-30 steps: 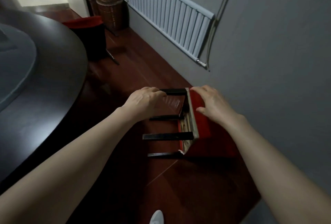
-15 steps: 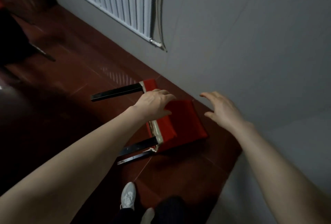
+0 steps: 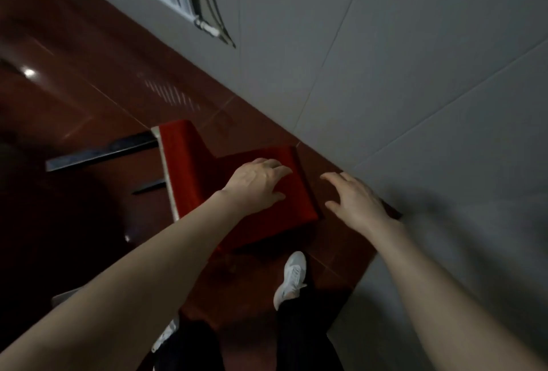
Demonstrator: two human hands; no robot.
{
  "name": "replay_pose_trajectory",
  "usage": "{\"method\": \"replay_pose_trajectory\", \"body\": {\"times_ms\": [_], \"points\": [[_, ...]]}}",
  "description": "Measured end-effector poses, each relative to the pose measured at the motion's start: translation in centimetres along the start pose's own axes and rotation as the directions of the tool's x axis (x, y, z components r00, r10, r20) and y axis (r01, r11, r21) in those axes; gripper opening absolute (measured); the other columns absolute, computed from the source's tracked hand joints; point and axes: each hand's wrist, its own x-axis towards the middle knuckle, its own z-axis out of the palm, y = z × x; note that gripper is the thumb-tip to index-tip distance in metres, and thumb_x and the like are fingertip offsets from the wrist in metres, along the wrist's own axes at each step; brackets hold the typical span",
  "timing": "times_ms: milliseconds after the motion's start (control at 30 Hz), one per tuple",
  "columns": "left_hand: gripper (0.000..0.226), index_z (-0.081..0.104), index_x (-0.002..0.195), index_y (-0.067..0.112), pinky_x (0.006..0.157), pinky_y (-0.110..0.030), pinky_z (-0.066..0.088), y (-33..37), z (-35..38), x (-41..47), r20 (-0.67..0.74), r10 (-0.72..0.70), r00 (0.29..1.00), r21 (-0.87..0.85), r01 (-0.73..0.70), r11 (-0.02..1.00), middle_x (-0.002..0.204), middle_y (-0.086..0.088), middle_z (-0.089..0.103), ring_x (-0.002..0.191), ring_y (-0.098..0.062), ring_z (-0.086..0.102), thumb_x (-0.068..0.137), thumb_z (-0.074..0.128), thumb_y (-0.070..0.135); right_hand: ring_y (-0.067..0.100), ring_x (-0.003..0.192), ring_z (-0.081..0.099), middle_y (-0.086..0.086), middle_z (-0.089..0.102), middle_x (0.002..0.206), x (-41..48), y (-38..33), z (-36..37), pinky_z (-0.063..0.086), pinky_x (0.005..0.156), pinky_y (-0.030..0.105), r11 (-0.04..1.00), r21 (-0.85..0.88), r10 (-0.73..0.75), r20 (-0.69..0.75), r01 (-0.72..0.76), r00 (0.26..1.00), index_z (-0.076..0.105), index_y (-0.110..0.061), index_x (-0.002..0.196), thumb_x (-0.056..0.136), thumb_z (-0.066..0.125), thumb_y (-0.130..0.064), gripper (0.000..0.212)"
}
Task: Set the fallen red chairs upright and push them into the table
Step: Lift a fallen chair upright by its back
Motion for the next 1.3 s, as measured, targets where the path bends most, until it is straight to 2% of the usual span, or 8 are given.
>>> {"method": "replay_pose_trajectory", "body": {"times_ms": [133,300,567,800,967,1067,1167,1300], "points": [[0.063,0.04,0.145,0.028,0.105,-0.035,0.04,1.6,6.3,7.1,0.072,-0.113,0.991,-0.06,0.118,0.991,0.146,0.001,0.046,0.135,-0.022,0.041,0.088,0.065,0.042,0.026,0.11,0.057,0.003,0.054,0.123,4.7,7.3,3.6,0.049,0.088,0.038,1.0,-0.02,-0.018,0.085,0.02,0.996,0.044,-0.027,0.14,0.088,0.068,-0.021,0.058],[0.064,0.037,0.146,0.028,0.109,-0.038,0.039,0.9,13.6,14.0,0.139,-0.173,0.975,-0.069,0.184,0.98,0.148,0.0,0.043,0.137,-0.022,0.039,0.089,0.064,0.041,0.025,0.108,0.058,0.004,0.055,0.123,9.8,13.1,9.9,0.05,0.086,0.036,1.0,0.009,0.017,0.131,-0.019,0.991,0.043,-0.026,0.14,0.089,0.066,-0.021,0.056],[0.079,0.02,0.152,0.022,0.113,-0.04,0.035,-3.3,30.2,23.8,0.242,-0.209,0.947,-0.072,0.232,0.97,0.155,-0.004,0.029,0.142,-0.024,0.03,0.089,0.064,0.041,0.023,0.114,0.055,0.003,0.053,0.128,18.2,21.8,25.3,0.04,0.084,0.029,0.96,0.137,0.212,0.221,-0.246,0.952,0.038,-0.031,0.143,0.092,0.063,-0.029,0.057],[0.088,0.006,0.154,0.021,0.117,-0.04,0.028,-6.4,44.5,29.6,0.362,-0.201,0.91,-0.062,0.238,0.969,0.16,-0.006,0.014,0.147,-0.025,0.018,0.09,0.061,0.045,0.029,0.12,0.053,0.012,0.047,0.14,25.1,27.5,38.8,0.045,0.093,0.039,0.928,0.152,0.279,0.319,-0.34,0.906,0.022,-0.027,0.15,0.095,0.056,-0.041,0.066],[0.095,-0.003,0.155,0.021,0.119,-0.041,0.023,-8.7,52.1,32.5,0.398,-0.251,0.882,-0.006,0.276,0.961,0.162,-0.007,0.002,0.149,-0.025,0.007,0.09,0.059,0.049,0.029,0.122,0.052,0.014,0.044,0.143,28.9,29.4,47.2,0.045,0.093,0.039,0.91,0.174,0.306,0.332,-0.377,0.892,0.015,-0.024,0.153,0.097,0.048,-0.049,0.07],[0.099,-0.01,0.154,0.02,0.12,-0.044,0.021,-10.3,55.6,33.7,0.405,-0.297,0.865,0.046,0.305,0.951,0.162,-0.008,-0.005,0.15,-0.025,0.0,0.089,0.058,0.053,0.029,0.127,0.048,0.013,0.043,0.145,31.1,30.3,51.4,0.042,0.097,0.04,0.861,0.201,0.374,0.372,-0.467,0.85,0.016,-0.025,0.154,0.095,0.043,-0.058,0.073],[0.105,-0.01,0.153,0.02,0.118,-0.049,0.023,-11.1,58.3,34.1,0.381,-0.321,0.867,0.114,0.3,0.947,0.161,-0.008,-0.005,0.149,-0.028,0.001,0.085,0.06,0.06,0.031,0.13,0.046,0.012,0.041,0.147,33.2,31.2,54.4,0.042,0.101,0.043,0.774,0.23,0.457,0.442,-0.59,0.772,0.017,-0.024,0.153,0.088,0.035,-0.074,0.084],[0.11,-0.005,0.153,0.02,0.113,-0.051,0.027,-11.4,60.4,33.7,0.26,-0.329,0.908,0.142,0.301,0.943,0.16,-0.008,0.001,0.147,-0.029,0.006,0.079,0.063,0.065,0.033,0.128,0.047,0.012,0.039,0.147,35.3,31.7,56.9,0.044,0.094,0.039,0.658,0.294,0.512,0.501,-0.694,0.698,0.02,-0.019,0.152,0.074,0.038,-0.086,0.105]]}}
